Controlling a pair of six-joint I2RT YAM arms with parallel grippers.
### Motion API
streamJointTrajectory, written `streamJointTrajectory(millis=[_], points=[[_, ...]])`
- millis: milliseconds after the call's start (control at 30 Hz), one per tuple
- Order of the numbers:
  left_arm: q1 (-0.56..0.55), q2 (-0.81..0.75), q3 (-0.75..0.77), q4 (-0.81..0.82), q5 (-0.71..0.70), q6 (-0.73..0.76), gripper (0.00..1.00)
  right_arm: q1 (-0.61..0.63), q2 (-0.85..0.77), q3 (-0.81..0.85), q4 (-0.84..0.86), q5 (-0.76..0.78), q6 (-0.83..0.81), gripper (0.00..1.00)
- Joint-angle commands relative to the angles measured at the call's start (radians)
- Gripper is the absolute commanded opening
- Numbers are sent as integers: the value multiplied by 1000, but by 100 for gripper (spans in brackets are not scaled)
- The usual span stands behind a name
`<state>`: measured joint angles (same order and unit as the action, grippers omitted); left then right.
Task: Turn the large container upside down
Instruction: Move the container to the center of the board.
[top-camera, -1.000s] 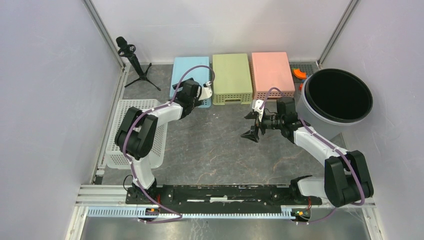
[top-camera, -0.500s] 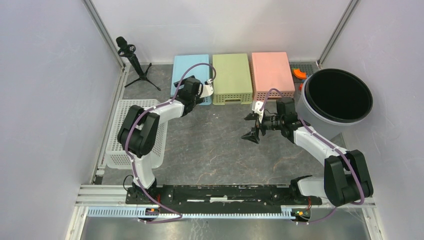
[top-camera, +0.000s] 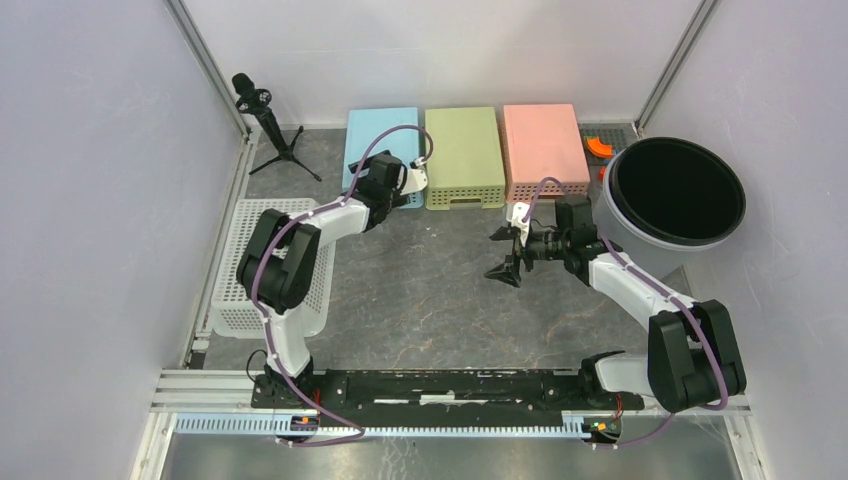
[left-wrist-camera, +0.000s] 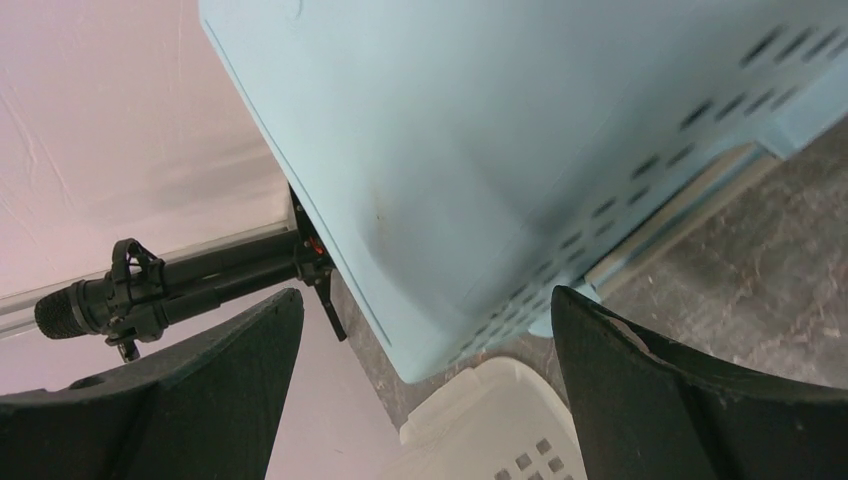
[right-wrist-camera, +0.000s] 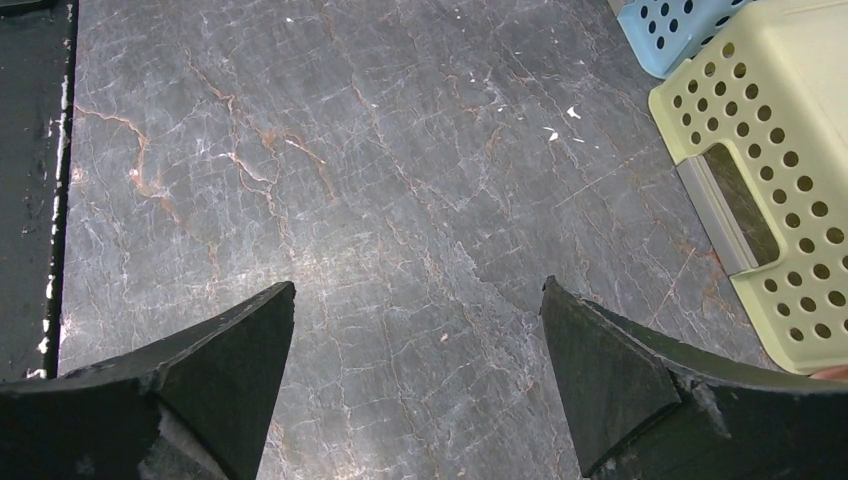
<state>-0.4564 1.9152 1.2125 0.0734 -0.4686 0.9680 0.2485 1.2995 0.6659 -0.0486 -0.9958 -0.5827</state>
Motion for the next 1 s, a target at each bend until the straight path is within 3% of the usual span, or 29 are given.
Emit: streamJointTrajectory(millis=[0,167,333,467,600,733,833,967], points=[[2,-117,-22,-48,12,-28,100,-8,-16,35,-4,-36,-11,98],[1,-334,-89,-239,127,-120,100,-8,-44,39,-9,-76,-15,98],[4,-626,-173,-494,420,-277,100,-7,-91,73,-142,-102,-180,98],[4,-905,-308,-603,625,-331,100,-7,-164,132,-202,-37,-183,98],[5,-1187,-418,-714,732,-317,100,-7,-248,279,-314,164,-143,98],[26,-1307,-415,-902,832,-289,100,-7,-322,490,-517,425,-146,98],[74,-1417,-469,-917,892,-279,100,-9,-433,541,-498,646,-45,98],[114,-1507,-538,-914,979,-294,100,-7,-558,581,-502,866,-40,98]])
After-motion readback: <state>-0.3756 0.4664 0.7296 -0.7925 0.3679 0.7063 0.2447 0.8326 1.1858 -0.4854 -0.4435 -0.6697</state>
